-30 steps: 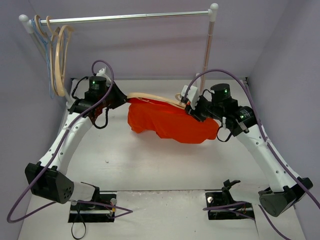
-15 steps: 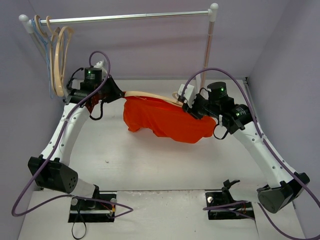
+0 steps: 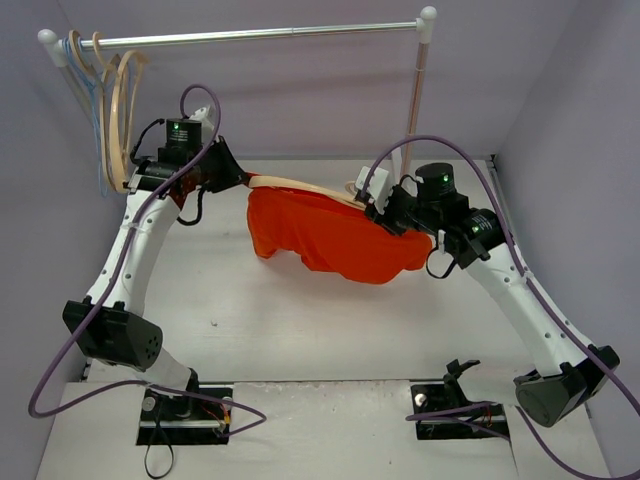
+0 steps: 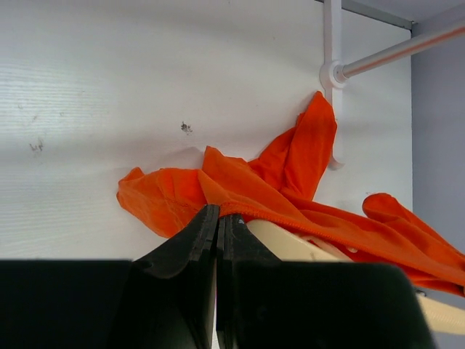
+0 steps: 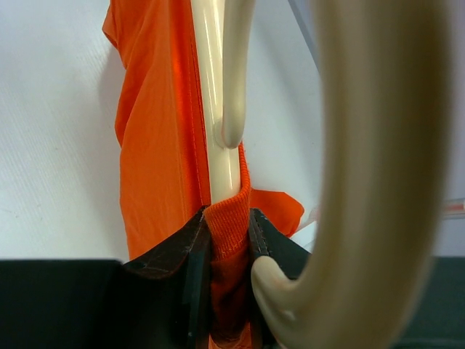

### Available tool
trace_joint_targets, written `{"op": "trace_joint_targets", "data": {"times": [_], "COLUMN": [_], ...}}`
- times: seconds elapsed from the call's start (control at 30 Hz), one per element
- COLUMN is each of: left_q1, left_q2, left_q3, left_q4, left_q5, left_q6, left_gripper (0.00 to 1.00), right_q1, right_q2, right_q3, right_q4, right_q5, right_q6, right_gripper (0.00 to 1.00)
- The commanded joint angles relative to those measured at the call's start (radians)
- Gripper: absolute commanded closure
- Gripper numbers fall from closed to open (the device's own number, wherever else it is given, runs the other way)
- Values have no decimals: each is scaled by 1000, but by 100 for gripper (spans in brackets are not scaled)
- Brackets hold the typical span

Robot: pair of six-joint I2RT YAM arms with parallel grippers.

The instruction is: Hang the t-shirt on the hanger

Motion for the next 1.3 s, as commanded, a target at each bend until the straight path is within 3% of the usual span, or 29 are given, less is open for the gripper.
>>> {"op": "trace_joint_targets", "data": {"times": [0.0,0.4,0.7,0.83,1.0,1.07,1.2,1.27], "left_q1": [92,93,46,-61,-235,-252,-263,-266], "left_q2": [-56,-159,-96,-62,48,62,15,2], "left_q3": [94,-26,195,267,526,630,663,662], "left_q4": [51,67,8,-45,-215,-239,-164,-154], "left_q5": [-196,-259,-86,-118,-217,-234,-248,-233], "left_q6": [128,202,228,255,297,300,292,288], "left_gripper": [100,100,100,100,100,100,100,100], "right_q1": [-33,-51,-36,33,82,102,136,145], "right_q2": [-10,24,35,64,101,140,196,181], "right_q3": [-5,1,79,189,329,463,677,680], "right_q4": [-108,-105,-118,-110,-71,-81,-43,26], "right_q5": [190,199,124,120,80,77,77,34], "right_q6": [-23,-23,-35,-66,-102,-131,-152,-129], "right_gripper": [100,100,100,100,100,100,100,100]}}
